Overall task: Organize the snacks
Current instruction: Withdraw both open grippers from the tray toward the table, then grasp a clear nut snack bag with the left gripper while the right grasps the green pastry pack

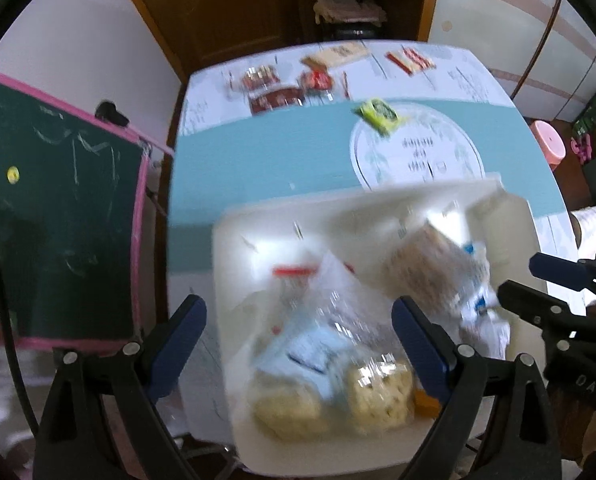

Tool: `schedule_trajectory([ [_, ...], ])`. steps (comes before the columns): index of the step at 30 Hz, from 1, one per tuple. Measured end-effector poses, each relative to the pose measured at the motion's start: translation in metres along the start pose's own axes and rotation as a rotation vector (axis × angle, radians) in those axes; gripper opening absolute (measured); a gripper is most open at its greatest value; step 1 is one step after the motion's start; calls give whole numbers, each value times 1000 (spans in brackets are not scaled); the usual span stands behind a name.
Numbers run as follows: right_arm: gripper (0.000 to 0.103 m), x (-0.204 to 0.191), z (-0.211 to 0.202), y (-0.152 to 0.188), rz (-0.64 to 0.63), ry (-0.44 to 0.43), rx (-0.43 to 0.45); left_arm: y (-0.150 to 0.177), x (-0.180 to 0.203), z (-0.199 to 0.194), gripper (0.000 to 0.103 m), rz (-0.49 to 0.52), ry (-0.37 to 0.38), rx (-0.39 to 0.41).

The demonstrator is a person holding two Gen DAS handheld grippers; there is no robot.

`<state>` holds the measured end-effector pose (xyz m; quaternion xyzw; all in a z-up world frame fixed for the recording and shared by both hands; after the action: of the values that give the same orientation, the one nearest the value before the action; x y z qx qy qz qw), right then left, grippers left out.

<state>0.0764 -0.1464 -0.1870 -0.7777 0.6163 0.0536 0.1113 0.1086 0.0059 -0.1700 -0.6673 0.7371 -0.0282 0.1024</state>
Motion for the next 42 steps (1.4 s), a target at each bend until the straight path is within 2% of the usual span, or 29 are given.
schedule_trajectory([
  [8, 47, 10, -20, -57, -11, 26, 72, -65, -24, -19, 93, 74, -76, 84],
  [15, 47, 18, -33, -123, -42, 73, 136, -141, -36, -21, 93, 188, -146, 151],
  [18, 47, 24, -29, -153, -44, 97, 144, -176, -39, -10, 93, 249, -133, 157],
  [21, 47, 28, -18, -181, -57, 122, 133, -210, -42, 12, 93, 325, -139, 142],
  [26, 47, 35, 21, -218, -71, 150, 77, -259, -47, 68, 93, 463, -234, 101],
  [31, 47, 44, 72, -240, -71, 130, 3, -299, -57, 129, 93, 488, -211, 8],
  [36, 47, 46, 116, -251, -81, 105, -69, -317, -56, 177, 93, 497, -184, -58],
  [40, 47, 48, 145, -254, -89, 125, -120, -329, -58, 204, 93, 505, -184, -89],
  [42, 48, 46, 153, -253, -96, 105, -131, -335, -60, 215, 93, 505, -184, -102],
])
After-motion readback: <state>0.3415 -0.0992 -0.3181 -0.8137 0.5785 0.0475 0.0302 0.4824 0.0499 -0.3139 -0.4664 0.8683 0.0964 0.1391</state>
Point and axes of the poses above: each gripper's, at about its wrist camera, not at the fingertips, and z roughly the way its jaws point, x to its right, y to its underside, the point moved 4 cm from there along z, roughly the way its jaws point, and after that the axes turned 8 degrees about -x, right-handed, at the moved point
